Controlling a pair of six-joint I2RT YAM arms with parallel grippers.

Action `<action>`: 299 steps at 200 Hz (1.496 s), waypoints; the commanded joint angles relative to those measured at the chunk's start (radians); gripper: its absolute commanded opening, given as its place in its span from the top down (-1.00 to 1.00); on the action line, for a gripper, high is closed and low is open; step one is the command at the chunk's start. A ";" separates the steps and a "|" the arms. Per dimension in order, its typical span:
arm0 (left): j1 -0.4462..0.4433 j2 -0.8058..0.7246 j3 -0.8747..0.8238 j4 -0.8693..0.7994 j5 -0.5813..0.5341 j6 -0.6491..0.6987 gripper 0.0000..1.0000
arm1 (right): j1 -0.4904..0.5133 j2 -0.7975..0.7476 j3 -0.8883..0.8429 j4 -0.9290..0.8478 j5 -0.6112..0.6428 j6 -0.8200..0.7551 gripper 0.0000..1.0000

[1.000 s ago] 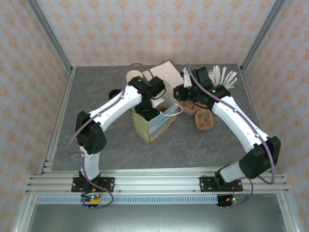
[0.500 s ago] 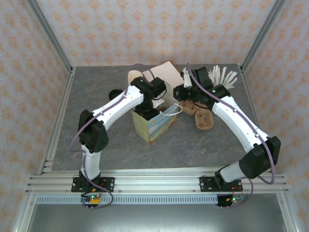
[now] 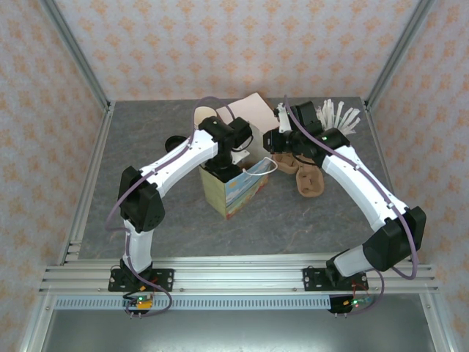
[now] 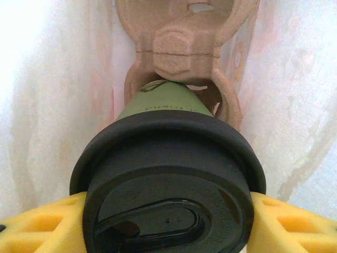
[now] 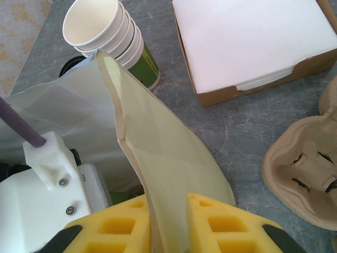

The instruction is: Pack the takeout coffee

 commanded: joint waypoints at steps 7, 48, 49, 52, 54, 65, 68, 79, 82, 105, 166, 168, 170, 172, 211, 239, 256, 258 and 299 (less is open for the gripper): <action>-0.004 0.032 0.011 0.005 -0.002 0.022 0.35 | 0.008 0.005 0.009 -0.032 0.015 -0.013 0.56; -0.004 0.032 0.008 0.007 -0.004 0.021 0.35 | 0.010 0.006 0.010 -0.031 0.017 -0.012 0.56; -0.004 0.032 0.009 0.007 -0.004 0.021 0.34 | 0.010 0.007 0.010 -0.032 0.017 -0.012 0.56; -0.004 0.032 0.008 0.007 -0.004 0.022 0.34 | 0.011 0.008 0.010 -0.033 0.017 -0.011 0.56; -0.004 0.032 0.009 0.007 -0.004 0.022 0.34 | 0.009 0.007 0.009 -0.033 0.017 -0.012 0.56; -0.004 0.032 0.008 0.008 -0.004 0.021 0.34 | 0.011 0.007 0.010 -0.034 0.017 -0.011 0.56; -0.004 0.032 0.009 0.009 -0.004 0.021 0.34 | 0.011 0.008 0.010 -0.034 0.017 -0.012 0.56; -0.004 0.032 0.007 0.009 -0.004 0.023 0.34 | 0.012 0.008 0.010 -0.034 0.019 -0.013 0.56; -0.004 0.032 0.007 0.008 -0.004 0.021 0.34 | 0.012 0.009 0.010 -0.034 0.018 -0.011 0.56; -0.004 0.032 0.008 0.009 -0.004 0.021 0.35 | 0.012 0.008 0.011 -0.034 0.018 -0.012 0.56; -0.005 0.030 0.009 0.014 0.013 0.029 0.35 | 0.013 0.010 0.012 -0.033 0.018 -0.014 0.57; -0.004 0.030 0.008 0.013 0.012 0.029 0.35 | 0.013 0.009 0.011 -0.034 0.018 -0.014 0.57; -0.004 0.030 0.008 0.013 0.012 0.029 0.35 | 0.013 0.010 0.011 -0.034 0.020 -0.013 0.57; -0.005 0.029 0.008 0.013 0.013 0.031 0.35 | 0.014 0.010 0.011 -0.034 0.020 -0.013 0.57; -0.005 0.023 0.008 0.012 0.020 0.035 0.35 | 0.014 0.011 0.011 -0.035 0.019 -0.013 0.57; -0.005 0.017 0.010 0.012 0.033 0.045 0.35 | 0.014 0.011 0.011 -0.036 0.022 -0.014 0.57; -0.005 0.013 0.011 0.011 0.041 0.055 0.35 | 0.014 0.011 0.011 -0.035 0.022 -0.014 0.57; -0.004 0.013 0.011 0.011 0.044 0.056 0.35 | 0.014 0.011 0.012 -0.035 0.021 -0.014 0.56; -0.005 0.009 0.016 0.007 0.058 0.074 0.35 | 0.014 0.016 0.014 -0.035 0.020 -0.014 0.57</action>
